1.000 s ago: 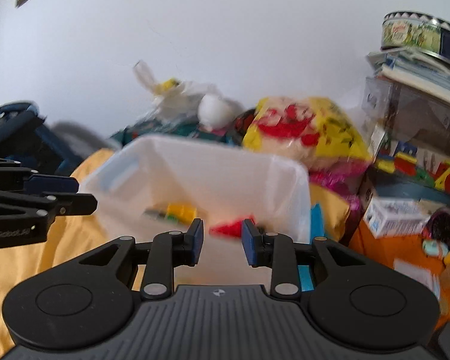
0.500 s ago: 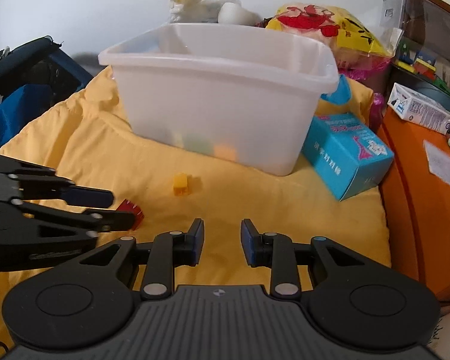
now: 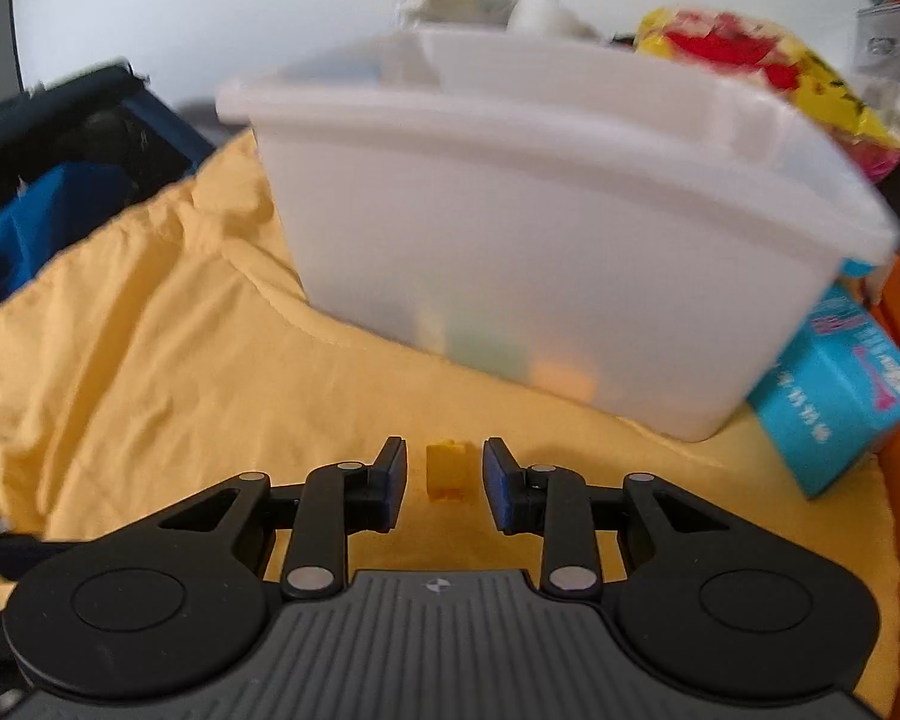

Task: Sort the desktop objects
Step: 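Grasp the red cube with left while right grasps the small yellow block, then carry both blocks over the white bin and open both grippers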

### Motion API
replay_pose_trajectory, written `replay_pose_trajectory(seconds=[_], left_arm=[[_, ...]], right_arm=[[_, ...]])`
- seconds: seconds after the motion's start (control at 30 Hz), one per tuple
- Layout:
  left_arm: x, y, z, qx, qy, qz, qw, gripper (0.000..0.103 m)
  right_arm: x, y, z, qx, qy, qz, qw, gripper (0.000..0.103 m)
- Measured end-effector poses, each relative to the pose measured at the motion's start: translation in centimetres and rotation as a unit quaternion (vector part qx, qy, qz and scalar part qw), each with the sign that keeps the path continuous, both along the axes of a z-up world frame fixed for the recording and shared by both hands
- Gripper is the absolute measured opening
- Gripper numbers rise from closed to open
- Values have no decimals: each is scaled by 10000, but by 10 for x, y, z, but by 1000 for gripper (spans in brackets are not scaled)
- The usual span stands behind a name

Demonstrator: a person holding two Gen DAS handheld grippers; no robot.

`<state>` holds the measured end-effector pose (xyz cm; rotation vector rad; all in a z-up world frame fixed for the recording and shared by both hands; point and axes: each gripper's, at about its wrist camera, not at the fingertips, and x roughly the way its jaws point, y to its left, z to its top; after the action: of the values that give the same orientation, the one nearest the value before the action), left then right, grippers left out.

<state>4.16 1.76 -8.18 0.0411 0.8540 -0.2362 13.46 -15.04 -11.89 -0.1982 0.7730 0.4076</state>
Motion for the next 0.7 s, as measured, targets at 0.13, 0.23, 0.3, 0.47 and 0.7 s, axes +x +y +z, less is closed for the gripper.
replay_pose_trajectory(seconds=[0.13,0.23,0.3,0.47,0.7], left_arm=[[-9,7,1,-73,-22,121,9999,23],[-15,8,6,-117,-119,107,9998,23],[-19,7,11,-153,-187,71,9997,23],[-27,2,25,-205,-341,-76,9992,23],[-3,-2,56,-132,-762,-240,9967,23]], right_arm=[[-6,0,-9,-59,112,-8,9999,17],[-29,-6,1,-47,55,96,9999,17],[-49,-14,7,-27,47,156,9999,17],[-91,-32,16,-136,67,155,9998,17],[-96,-49,41,-295,-271,-98,9992,17]])
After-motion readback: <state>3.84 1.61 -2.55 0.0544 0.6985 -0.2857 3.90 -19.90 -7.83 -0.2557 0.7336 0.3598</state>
